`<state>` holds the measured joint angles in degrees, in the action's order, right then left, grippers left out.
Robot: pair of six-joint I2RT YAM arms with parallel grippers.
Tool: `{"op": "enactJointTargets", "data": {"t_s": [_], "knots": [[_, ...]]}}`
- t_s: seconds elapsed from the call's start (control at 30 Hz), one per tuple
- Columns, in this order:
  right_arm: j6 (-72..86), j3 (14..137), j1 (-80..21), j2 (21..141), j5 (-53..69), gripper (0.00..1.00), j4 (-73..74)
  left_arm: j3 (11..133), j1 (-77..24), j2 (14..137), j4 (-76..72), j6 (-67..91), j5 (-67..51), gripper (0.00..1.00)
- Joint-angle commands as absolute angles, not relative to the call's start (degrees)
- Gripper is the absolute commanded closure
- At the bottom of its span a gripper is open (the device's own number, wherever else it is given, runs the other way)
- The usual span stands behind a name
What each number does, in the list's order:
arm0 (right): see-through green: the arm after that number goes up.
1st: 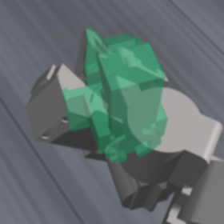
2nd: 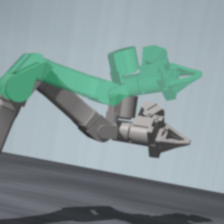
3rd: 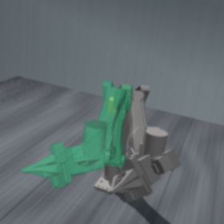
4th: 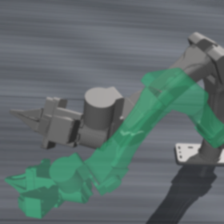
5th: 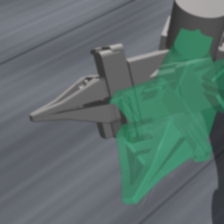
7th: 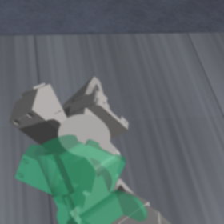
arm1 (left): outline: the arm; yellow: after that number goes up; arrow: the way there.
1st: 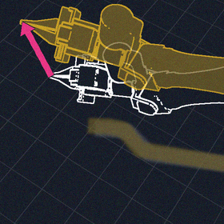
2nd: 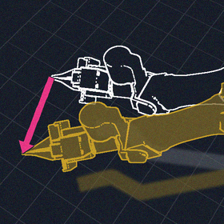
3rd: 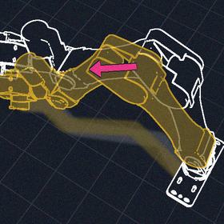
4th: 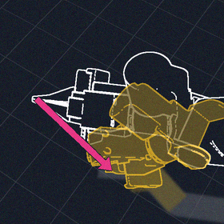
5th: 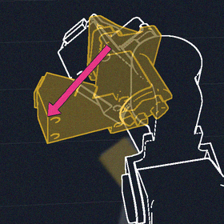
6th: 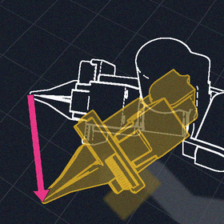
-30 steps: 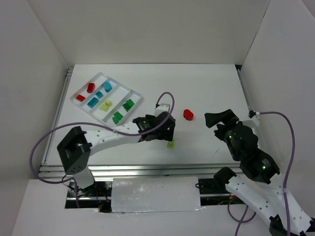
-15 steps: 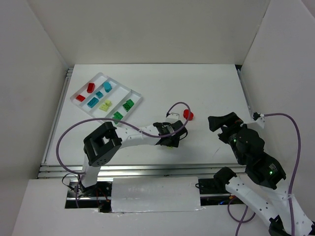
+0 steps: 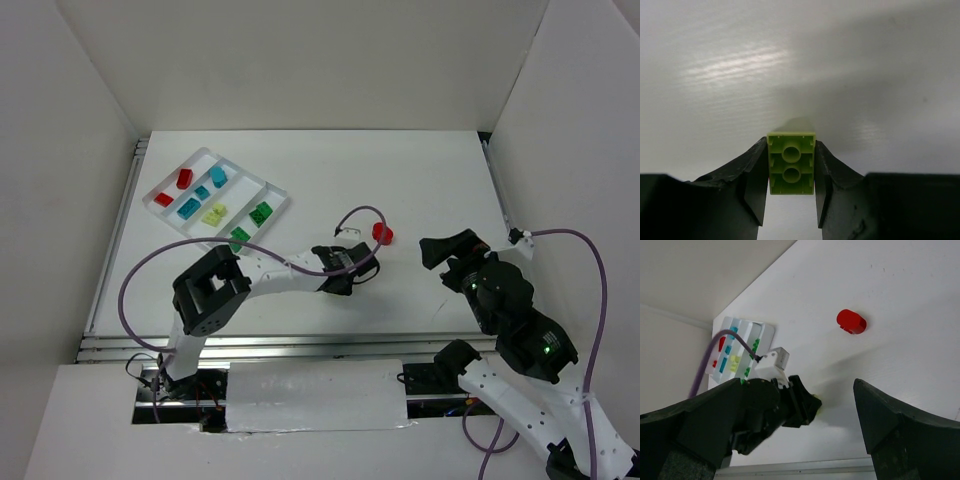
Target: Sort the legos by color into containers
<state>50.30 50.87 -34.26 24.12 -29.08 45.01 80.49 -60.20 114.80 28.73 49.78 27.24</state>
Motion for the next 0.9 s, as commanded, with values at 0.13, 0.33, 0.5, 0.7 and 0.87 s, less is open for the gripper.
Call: {"op": "enactJointTargets", "data": {"t_s": [0.13, 0.33, 0.5, 0.7, 0.87], "knots": [[48.8, 49.0, -34.5, 24.5, -27.6, 0.0, 41.4, 82.6, -37.2, 105.2, 30.1, 43.4, 31.1, 1.0], [47.5, 47.0, -34.5, 25.6, -25.1, 0.0, 38.5, 99.0, -24.0, 116.8, 34.4, 32.5, 33.3, 1.0], [46.4, 46.4, -34.5, 27.5, -23.8, 0.0, 37.3, 111.8, -17.0, 125.1, 38.2, 31.0, 29.9, 1.0], [45.4, 45.9, -34.3, 28.9, -23.3, 0.0, 35.8, 111.6, -13.1, 127.6, 36.9, 30.9, 27.1, 0.87], [45.0, 45.4, -34.2, 31.5, -21.8, 0.0, 34.0, 108.6, -12.9, 126.6, 36.1, 31.7, 26.8, 0.47]]}}
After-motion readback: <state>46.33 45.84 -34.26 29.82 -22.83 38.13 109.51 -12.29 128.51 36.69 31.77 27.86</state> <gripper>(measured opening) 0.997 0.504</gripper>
